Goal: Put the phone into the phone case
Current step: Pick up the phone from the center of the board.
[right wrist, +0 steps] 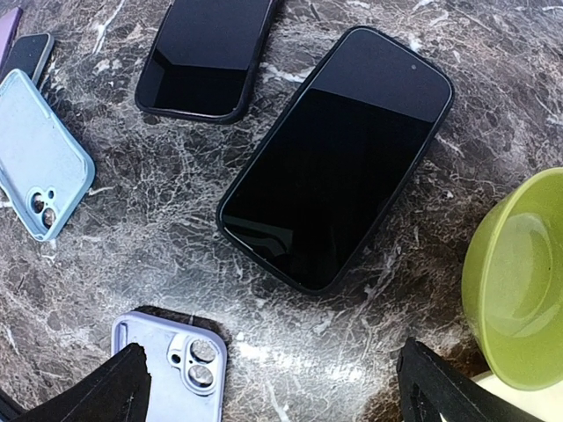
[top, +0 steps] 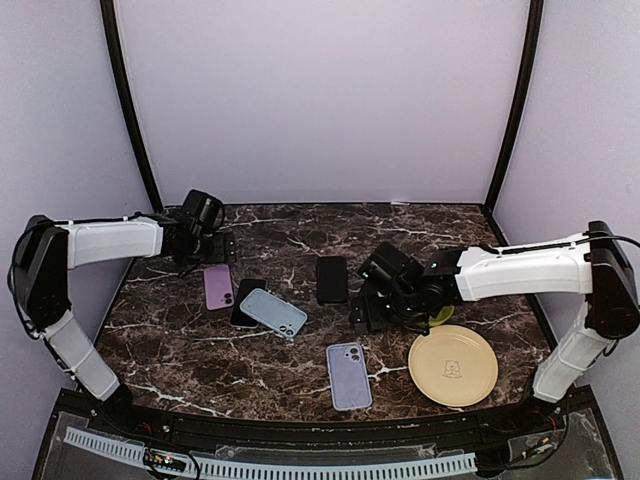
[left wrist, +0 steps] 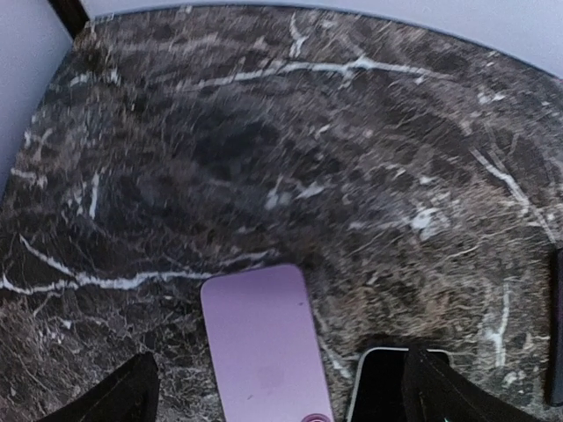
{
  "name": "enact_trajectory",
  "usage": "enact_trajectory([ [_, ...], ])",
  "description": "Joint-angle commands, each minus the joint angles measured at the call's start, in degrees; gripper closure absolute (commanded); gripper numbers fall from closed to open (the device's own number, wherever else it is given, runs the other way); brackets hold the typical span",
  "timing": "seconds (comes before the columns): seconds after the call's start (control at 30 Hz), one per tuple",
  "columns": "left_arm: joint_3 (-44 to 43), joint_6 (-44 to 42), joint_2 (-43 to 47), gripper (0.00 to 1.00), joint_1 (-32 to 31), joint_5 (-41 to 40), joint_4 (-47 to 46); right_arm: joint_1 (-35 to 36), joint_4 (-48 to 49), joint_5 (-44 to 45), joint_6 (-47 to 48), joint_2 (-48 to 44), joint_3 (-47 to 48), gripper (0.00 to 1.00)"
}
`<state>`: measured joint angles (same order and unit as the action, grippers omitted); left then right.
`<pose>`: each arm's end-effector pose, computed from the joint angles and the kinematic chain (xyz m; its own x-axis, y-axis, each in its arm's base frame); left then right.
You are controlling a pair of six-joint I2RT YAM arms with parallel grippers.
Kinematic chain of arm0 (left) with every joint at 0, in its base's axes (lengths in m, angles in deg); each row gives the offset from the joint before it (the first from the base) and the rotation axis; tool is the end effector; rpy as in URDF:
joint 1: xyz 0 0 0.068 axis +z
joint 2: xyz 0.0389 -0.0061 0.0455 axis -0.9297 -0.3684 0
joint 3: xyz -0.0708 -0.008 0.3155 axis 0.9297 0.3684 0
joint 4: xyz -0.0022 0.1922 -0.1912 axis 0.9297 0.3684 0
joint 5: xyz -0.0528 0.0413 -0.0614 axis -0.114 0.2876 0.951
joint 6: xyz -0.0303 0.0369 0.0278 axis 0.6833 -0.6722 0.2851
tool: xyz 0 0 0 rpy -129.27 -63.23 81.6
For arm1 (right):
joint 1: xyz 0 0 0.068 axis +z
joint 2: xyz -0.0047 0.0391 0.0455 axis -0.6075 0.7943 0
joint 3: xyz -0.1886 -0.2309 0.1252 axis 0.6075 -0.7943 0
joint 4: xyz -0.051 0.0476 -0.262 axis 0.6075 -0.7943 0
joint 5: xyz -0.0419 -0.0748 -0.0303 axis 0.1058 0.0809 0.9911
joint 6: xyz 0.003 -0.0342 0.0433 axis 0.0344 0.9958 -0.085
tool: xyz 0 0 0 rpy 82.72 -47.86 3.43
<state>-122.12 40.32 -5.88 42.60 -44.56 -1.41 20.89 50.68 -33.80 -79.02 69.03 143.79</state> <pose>0.3325 -0.1451 0.2767 -0.6377 -0.1470 -0.7562 -0.1292 0.9881 -0.0831 0.1848 0.2787 0.2518 -0.8486 -0.1296 -0.5129 -0.2281 0.9644 0.1337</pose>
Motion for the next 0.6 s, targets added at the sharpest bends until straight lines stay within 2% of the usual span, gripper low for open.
enact_trajectory([
  [0.0, -3.6, 6.8, -4.6, 0.01, 1.8, 3.6, 5.7, 0.5, 2.5, 1.4, 1.7, 0.1, 0.5, 0.01],
  [0.2, -5.7, 7.7, -12.3, 0.01, 3.4, 6.8, 5.9, 0.5, 4.0, 0.5, 1.8, 0.2, -0.7, 0.02],
  [0.33, -5.3, 8.4, -14.4, 0.01, 4.4, 10.1, 4.3, 0.5, 4.2, 0.5, 2.0, 0.5, -0.7, 0.01],
  [0.57, -5.2, 9.0, -15.7, 0.01, 4.4, 9.8, 7.0, 0.5, 4.0, 0.7, 2.7, 0.5, -0.3, 0.01],
])
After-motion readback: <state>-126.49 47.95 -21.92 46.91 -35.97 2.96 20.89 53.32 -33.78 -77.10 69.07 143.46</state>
